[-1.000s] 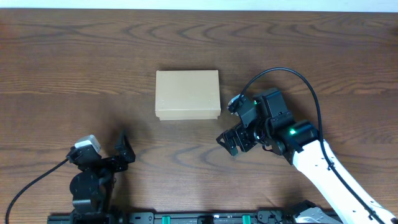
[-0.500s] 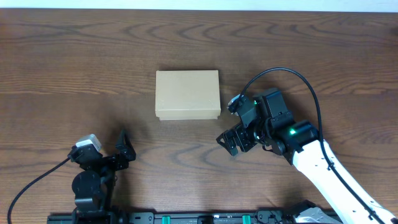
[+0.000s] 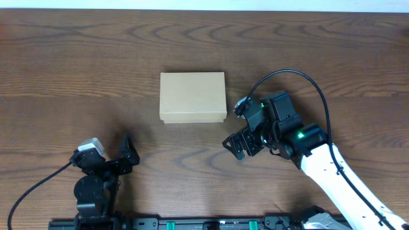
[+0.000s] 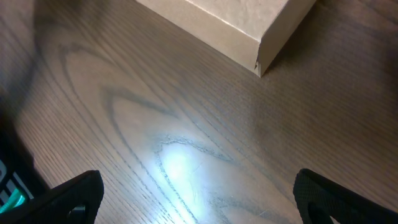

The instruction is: Pack container

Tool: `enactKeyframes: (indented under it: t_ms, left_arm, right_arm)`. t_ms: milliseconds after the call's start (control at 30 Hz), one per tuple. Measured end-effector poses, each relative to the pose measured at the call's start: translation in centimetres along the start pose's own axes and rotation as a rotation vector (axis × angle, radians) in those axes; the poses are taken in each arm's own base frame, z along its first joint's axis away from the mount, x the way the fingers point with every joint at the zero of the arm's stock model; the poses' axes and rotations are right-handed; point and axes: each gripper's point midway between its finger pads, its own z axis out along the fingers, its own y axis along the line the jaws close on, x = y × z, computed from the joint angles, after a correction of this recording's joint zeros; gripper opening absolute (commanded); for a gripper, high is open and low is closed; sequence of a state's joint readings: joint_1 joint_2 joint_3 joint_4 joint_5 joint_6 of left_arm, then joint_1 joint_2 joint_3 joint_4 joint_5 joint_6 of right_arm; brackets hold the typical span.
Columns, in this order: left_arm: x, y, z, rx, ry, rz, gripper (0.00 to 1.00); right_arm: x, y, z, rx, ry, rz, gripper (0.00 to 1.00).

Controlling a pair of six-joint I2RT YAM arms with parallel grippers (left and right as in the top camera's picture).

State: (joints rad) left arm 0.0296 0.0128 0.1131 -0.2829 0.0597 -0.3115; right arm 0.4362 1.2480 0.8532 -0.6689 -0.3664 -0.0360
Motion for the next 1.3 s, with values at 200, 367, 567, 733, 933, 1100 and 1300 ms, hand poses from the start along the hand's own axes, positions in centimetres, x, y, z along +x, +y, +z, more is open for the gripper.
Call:
enactKeyframes:
  t_ms: [200,367,567,733,933,1100,1300]
  left_arm:
    - [0.0,0.0,0.0,0.0,0.0,0.0,0.95]
    - [0.0,0.0,0.0,0.0,0.0,0.0,0.95]
    - [0.0,0.0,0.0,0.0,-0.001,0.0,0.95]
    - [-0.1,0.0,0.0,0.001,-0.003,0.0,0.95]
    - [-0.1,0.0,0.0,0.001,-0.003,-0.003,0.95]
    - [-0.1,0.0,0.0,0.002,-0.004,-0.003,0.95]
    - [-0.1,0.0,0.0,0.002,-0.005,-0.003,0.95]
  right_arm:
    - [0.0,0.0,0.0,0.0,0.0,0.0,0.99]
    - [0.5,-0.2,-0.1,0.014,0.018,0.006,0.99]
    - [-0.2,-0.5,-2.9,0.118,-0.113,-0.052,0.99]
    - [-1.0,1.8,-5.6,0.138,-0.399,-0.209,0.99]
    - [2.5,1.6,-6.0,0.174,-0.588,-0.253,0.99]
    - [4.8,0.2,-5.0,0.189,-0.66,-0.168,0.99]
    - [5.5,0.1,-4.6,0.171,-0.742,-0.147,0.99]
